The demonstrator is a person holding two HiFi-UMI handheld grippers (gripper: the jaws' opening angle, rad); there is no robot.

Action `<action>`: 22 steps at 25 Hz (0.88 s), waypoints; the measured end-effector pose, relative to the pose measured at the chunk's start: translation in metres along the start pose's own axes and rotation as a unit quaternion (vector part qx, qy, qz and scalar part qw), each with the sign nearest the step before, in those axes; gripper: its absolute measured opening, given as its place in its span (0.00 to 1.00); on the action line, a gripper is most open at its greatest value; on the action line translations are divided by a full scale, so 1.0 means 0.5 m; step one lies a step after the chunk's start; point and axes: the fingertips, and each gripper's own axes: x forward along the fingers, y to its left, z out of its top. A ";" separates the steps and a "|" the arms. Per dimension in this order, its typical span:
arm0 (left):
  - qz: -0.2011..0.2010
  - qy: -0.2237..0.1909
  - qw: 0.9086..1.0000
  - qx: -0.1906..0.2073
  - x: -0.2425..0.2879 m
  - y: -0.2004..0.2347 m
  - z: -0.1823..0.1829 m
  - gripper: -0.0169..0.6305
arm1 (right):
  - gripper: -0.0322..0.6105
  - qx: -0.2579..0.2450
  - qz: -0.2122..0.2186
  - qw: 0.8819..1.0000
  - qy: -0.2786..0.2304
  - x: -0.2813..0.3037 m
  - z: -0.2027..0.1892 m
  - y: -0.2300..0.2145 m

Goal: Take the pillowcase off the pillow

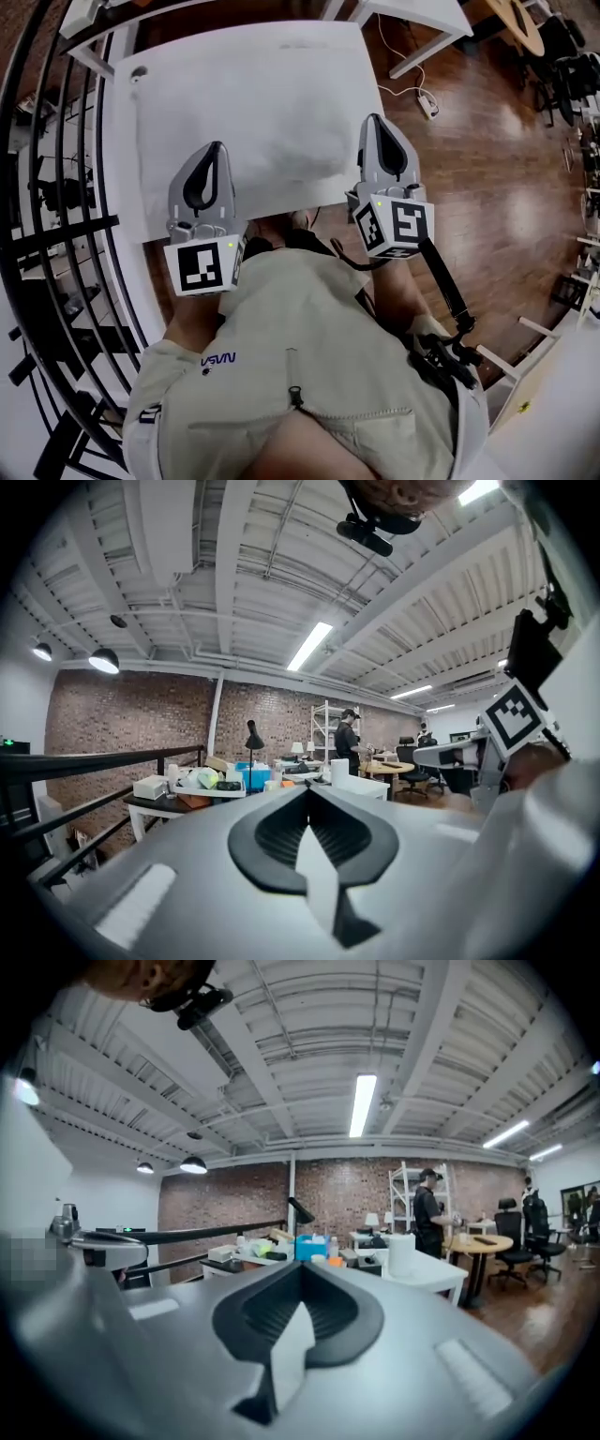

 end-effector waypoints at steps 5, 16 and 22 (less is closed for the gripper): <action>-0.027 0.018 0.999 -0.034 -0.004 -0.038 -0.023 0.04 | 0.05 -0.033 -0.007 0.999 0.026 -0.031 0.007 0.051; -0.010 0.016 1.000 0.023 -0.064 -0.104 -0.033 0.04 | 0.06 -0.049 0.058 0.997 0.012 -0.092 -0.010 0.119; 0.038 0.045 0.997 0.054 -0.087 -0.141 -0.066 0.04 | 0.06 -0.043 0.105 0.993 0.013 -0.103 -0.036 0.124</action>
